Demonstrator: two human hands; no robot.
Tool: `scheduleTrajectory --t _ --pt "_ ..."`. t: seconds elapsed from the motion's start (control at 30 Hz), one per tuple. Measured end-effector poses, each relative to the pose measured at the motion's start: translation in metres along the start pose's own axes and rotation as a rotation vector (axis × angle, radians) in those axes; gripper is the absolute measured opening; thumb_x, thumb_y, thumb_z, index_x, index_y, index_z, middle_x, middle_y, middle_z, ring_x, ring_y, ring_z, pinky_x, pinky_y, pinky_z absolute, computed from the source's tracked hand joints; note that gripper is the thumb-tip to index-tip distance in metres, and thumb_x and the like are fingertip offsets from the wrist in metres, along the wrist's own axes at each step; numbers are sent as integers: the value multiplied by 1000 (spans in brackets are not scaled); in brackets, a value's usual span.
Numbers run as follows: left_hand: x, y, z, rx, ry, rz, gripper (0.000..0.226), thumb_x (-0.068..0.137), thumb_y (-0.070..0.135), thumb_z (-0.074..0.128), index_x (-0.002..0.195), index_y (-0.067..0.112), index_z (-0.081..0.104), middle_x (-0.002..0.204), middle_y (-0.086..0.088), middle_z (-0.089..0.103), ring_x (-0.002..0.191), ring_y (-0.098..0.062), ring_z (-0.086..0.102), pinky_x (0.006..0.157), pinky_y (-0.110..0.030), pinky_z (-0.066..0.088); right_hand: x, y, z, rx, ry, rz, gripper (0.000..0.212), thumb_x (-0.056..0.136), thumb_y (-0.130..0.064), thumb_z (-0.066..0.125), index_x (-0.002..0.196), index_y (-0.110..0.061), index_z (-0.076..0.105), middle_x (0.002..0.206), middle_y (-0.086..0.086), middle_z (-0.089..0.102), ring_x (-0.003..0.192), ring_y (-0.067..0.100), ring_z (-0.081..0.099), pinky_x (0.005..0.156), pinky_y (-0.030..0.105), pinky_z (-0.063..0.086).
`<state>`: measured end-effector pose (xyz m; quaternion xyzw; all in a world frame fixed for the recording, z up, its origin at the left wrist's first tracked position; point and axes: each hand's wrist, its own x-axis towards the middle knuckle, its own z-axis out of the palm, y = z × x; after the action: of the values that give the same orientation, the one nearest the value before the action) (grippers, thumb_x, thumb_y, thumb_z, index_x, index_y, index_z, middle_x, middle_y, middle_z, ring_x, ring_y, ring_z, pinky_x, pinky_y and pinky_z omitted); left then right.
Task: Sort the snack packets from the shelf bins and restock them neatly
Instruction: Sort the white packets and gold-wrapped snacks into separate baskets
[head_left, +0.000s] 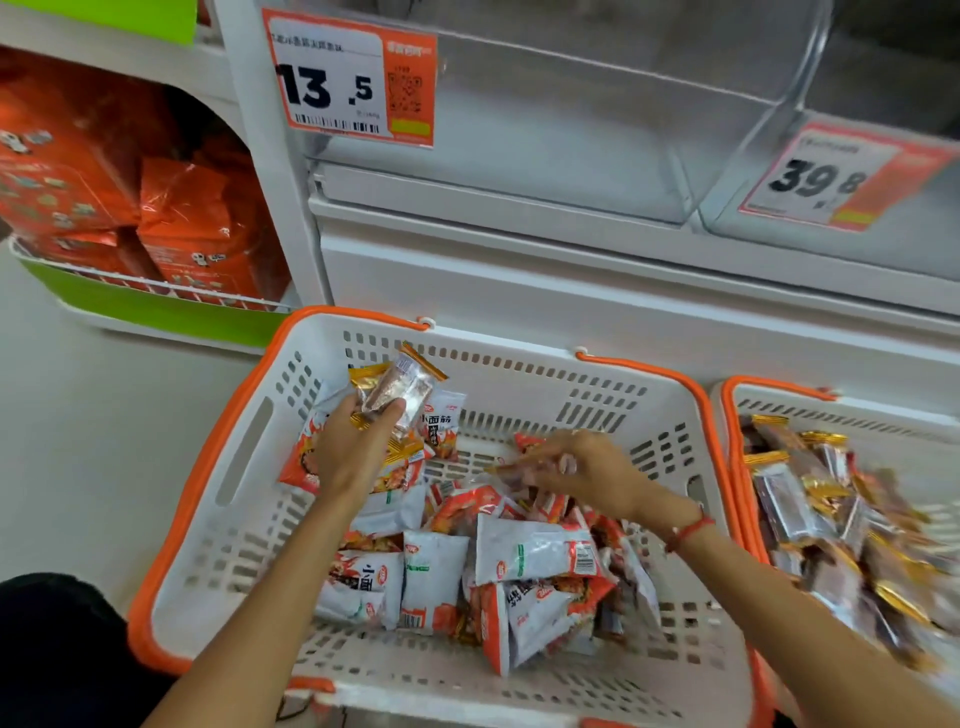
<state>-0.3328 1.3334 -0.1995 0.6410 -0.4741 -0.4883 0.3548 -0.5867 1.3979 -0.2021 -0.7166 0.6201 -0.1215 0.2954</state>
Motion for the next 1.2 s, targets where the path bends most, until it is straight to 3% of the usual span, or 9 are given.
scheduleTrajectory --t 0.17,0.33,0.53,0.63,0.77,0.9,1.0,1.1,1.2 --pt "-25 44 22 -125 -198 -52 63 92 38 62 147 17 38 150 -4 38 132 -26 42 110 -44 37 -29 -37 -31 669 283 236 46 91 -42 61 74 0 57 73 10 52 71 17 52 77 28 43" --pt "-75 76 59 -231 -459 -42 11 97 24 55 88 29 55 85 5 63 74 -12 60 57 -17 50 -52 -60 -42 983 423 289 32 90 -30 65 109 -4 65 104 1 72 95 7 66 90 20 49" --pt "-107 83 104 -254 -694 -51 19 98 28 52 115 32 56 119 6 58 97 -17 62 97 -32 42 -80 -27 -56 1330 488 340 67 81 -27 75 137 -10 43 124 15 64 106 30 65 82 42 55" --pt "-103 78 127 111 -716 116 49 94 48 51 139 30 41 149 2 27 139 -20 31 110 -37 24 -97 -9 -65 1149 503 401 82 78 -41 73 148 -22 34 140 2 53 125 20 53 107 45 43" --pt "-95 65 147 357 -670 309 68 94 47 51 152 27 22 141 -6 32 130 -26 40 110 -43 35 -120 19 -78 996 800 379 61 93 -35 60 146 -22 32 141 2 47 124 19 53 105 42 45" --pt "-73 23 140 692 -565 478 51 97 34 54 144 22 40 139 -5 41 126 -22 45 106 -38 39 -141 72 -82 80 1213 535 39 94 -26 57 131 -24 43 125 6 55 115 25 54 99 47 44" --pt "-65 -5 144 922 -603 599 52 99 33 51 147 25 36 148 1 32 136 -19 31 110 -34 30 -153 111 -67 -340 945 809 48 95 -24 52 141 -23 38 139 17 40 128 39 35 106 53 27" --pt "-68 -16 158 1096 -624 810 57 93 34 60 146 27 40 151 -2 33 139 -25 28 115 -39 23 -158 134 -48 -168 505 882 58 100 -44 40 152 -29 19 159 15 11 145 37 9 116 54 9" --pt "-67 -20 174 1243 -596 1079 59 57 33 89 113 27 70 128 -7 61 122 -30 54 104 -44 42 -158 132 -58 -119 569 909 54 98 -42 45 148 -25 31 157 16 19 145 37 11 116 54 12"
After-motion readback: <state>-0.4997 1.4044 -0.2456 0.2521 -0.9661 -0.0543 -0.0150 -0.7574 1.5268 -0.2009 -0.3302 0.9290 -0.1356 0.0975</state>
